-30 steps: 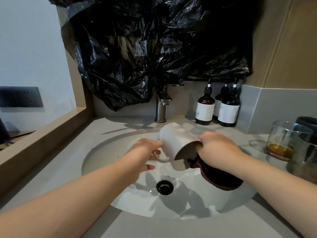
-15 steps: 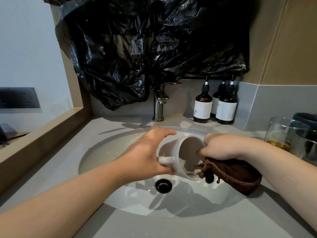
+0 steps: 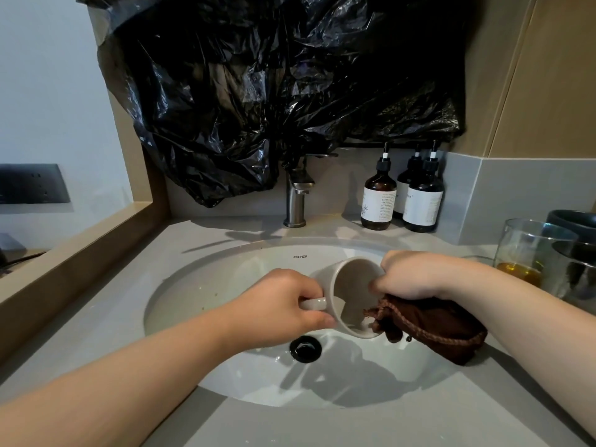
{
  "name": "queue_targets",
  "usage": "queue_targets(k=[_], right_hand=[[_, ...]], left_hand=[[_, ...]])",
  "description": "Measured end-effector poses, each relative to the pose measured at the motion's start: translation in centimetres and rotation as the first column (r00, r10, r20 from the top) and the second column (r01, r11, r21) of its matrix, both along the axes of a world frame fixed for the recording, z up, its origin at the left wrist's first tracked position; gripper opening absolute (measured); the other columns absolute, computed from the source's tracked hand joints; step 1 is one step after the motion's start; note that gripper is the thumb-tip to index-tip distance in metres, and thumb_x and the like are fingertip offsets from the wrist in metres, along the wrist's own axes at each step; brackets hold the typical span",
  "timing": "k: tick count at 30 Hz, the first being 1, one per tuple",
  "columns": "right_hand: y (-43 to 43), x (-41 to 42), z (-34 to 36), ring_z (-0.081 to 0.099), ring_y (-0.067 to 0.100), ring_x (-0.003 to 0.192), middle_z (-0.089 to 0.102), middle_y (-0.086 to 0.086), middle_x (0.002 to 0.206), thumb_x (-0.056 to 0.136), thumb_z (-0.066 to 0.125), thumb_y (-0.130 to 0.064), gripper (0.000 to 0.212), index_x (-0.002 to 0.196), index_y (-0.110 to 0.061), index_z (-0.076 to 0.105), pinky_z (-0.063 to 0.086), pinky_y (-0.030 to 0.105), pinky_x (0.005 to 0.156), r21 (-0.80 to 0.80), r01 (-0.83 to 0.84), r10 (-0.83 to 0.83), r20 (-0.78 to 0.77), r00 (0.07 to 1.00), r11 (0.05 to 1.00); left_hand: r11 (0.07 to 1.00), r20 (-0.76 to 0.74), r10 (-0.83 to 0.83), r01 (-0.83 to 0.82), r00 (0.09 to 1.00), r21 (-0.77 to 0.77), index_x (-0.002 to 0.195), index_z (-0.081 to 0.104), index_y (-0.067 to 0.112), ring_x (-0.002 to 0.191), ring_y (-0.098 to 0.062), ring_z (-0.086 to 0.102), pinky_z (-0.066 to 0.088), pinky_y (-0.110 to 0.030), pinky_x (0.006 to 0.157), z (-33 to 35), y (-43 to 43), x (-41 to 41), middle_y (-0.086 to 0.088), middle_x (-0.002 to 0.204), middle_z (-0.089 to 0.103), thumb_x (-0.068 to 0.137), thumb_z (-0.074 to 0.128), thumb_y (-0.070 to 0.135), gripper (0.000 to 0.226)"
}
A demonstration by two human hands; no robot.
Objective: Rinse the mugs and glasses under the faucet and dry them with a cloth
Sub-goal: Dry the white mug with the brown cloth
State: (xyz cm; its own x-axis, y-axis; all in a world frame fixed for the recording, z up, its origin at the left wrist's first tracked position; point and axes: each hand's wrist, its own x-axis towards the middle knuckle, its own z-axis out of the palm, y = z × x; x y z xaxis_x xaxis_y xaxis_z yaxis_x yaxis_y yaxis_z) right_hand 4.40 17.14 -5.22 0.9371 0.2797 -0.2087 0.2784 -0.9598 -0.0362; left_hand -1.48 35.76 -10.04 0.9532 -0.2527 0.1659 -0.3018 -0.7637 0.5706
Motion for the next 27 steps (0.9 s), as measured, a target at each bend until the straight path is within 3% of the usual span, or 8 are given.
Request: queue_targets(k=[4, 8, 11, 15, 18, 20, 22, 27], right_hand=[[0.3, 0.1, -0.6, 0.053, 0.026, 0.085, 0.056, 0.009, 0.094, 0.095, 0.045, -0.030, 0.021, 0.095, -0.011, 0.053, 0.040, 0.024, 0.070, -0.010, -0.024, 0.024, 0.000, 1.000, 1.000], [0.2, 0.6, -0.8, 0.048, 0.022, 0.074, 0.051, 0.005, 0.079, 0.098, 0.040, -0.038, 0.034, 0.078, -0.011, 0.048, 0.035, 0.026, 0.067, 0.025, -0.073, 0.072, 0.021, 0.997, 0.997], [-0.8, 0.9, -0.1, 0.048, 0.018, 0.065, 0.053, 0.004, 0.073, 0.095, 0.040, -0.052, 0.047, 0.071, -0.014, 0.053, 0.037, 0.028, 0.061, 0.222, -0.017, 0.014, 0.019, 1.000, 0.975], [-2.1, 1.8, 1.8, 0.059, 0.028, 0.093, 0.062, 0.010, 0.101, 0.089, 0.046, -0.057, 0.046, 0.102, -0.015, 0.061, 0.047, 0.037, 0.087, 0.745, 0.198, -0.247, -0.046, 0.968, 0.637], [-1.5, 1.5, 2.3, 0.058, 0.028, 0.090, 0.059, 0.010, 0.093, 0.091, 0.047, -0.034, 0.022, 0.102, -0.016, 0.050, 0.044, 0.037, 0.084, 0.868, 0.089, -0.240, 0.036, 0.970, 0.489], [-0.6, 0.4, 1.6, 0.053, 0.019, 0.077, 0.053, 0.002, 0.086, 0.091, 0.048, -0.021, 0.016, 0.105, -0.021, 0.040, 0.040, 0.032, 0.069, 0.828, -0.066, -0.128, 0.164, 0.978, 0.557], [0.2, -0.9, 0.6, 0.055, 0.010, 0.084, 0.053, -0.004, 0.101, 0.091, 0.052, -0.018, 0.025, 0.109, -0.026, 0.036, 0.041, 0.023, 0.070, 0.710, -0.235, 0.075, 0.249, 0.966, 0.664], [0.0, -2.7, 0.3, 0.054, 0.000, 0.102, 0.055, -0.017, 0.119, 0.086, 0.061, -0.039, 0.040, 0.123, -0.037, 0.048, 0.045, 0.015, 0.085, 0.346, -0.456, 0.445, 0.116, 0.888, 0.820]], left_hand=[[0.999, -0.177, -0.041, 0.035, 0.983, -0.037, 0.069, 0.063, 0.001, 0.060, -0.015, 0.057, 0.053, -0.035, 0.069, 0.4, 0.4, -0.1, -0.008, 0.063, 0.061, 0.085, 0.069, 0.028, 0.032], [0.956, -0.299, -0.116, 0.025, 0.947, -0.292, 0.074, 0.069, 0.004, 0.072, -0.011, 0.066, 0.055, -0.023, 0.072, 0.5, 1.2, 0.0, -0.003, 0.072, 0.070, 0.096, 0.053, 0.014, 0.029], [0.884, -0.328, -0.129, -0.041, 0.936, -0.465, 0.067, 0.071, 0.011, 0.071, -0.017, 0.064, 0.055, -0.027, 0.073, 0.2, 1.8, 0.2, -0.011, 0.073, 0.069, 0.098, 0.046, 0.009, 0.040], [0.851, -0.311, -0.061, -0.113, 0.949, -0.513, 0.071, 0.068, 0.000, 0.071, -0.019, 0.061, 0.056, -0.028, 0.074, 0.1, 1.8, 0.3, -0.015, 0.072, 0.065, 0.099, 0.044, 0.008, 0.037], [0.836, -0.292, -0.011, -0.151, 0.956, -0.527, 0.080, 0.063, -0.014, 0.066, -0.018, 0.060, 0.055, -0.026, 0.071, 0.0, 1.4, 0.4, -0.012, 0.066, 0.063, 0.099, 0.044, 0.009, 0.035], [0.826, -0.277, 0.013, -0.166, 0.961, -0.538, 0.077, 0.063, -0.014, 0.063, -0.016, 0.061, 0.054, -0.025, 0.070, -0.1, 1.0, 0.3, -0.010, 0.063, 0.063, 0.098, 0.046, 0.010, 0.036], [0.812, -0.253, 0.028, -0.169, 0.967, -0.558, 0.070, 0.062, -0.007, 0.059, -0.014, 0.060, 0.053, -0.023, 0.066, -0.2, 0.6, 0.2, -0.008, 0.059, 0.062, 0.097, 0.047, 0.009, 0.035], [0.802, -0.201, 0.056, -0.164, 0.978, -0.574, 0.060, 0.061, 0.001, 0.058, -0.015, 0.056, 0.050, -0.023, 0.066, -0.4, 0.5, 0.3, -0.008, 0.058, 0.060, 0.095, 0.051, 0.012, 0.038]])
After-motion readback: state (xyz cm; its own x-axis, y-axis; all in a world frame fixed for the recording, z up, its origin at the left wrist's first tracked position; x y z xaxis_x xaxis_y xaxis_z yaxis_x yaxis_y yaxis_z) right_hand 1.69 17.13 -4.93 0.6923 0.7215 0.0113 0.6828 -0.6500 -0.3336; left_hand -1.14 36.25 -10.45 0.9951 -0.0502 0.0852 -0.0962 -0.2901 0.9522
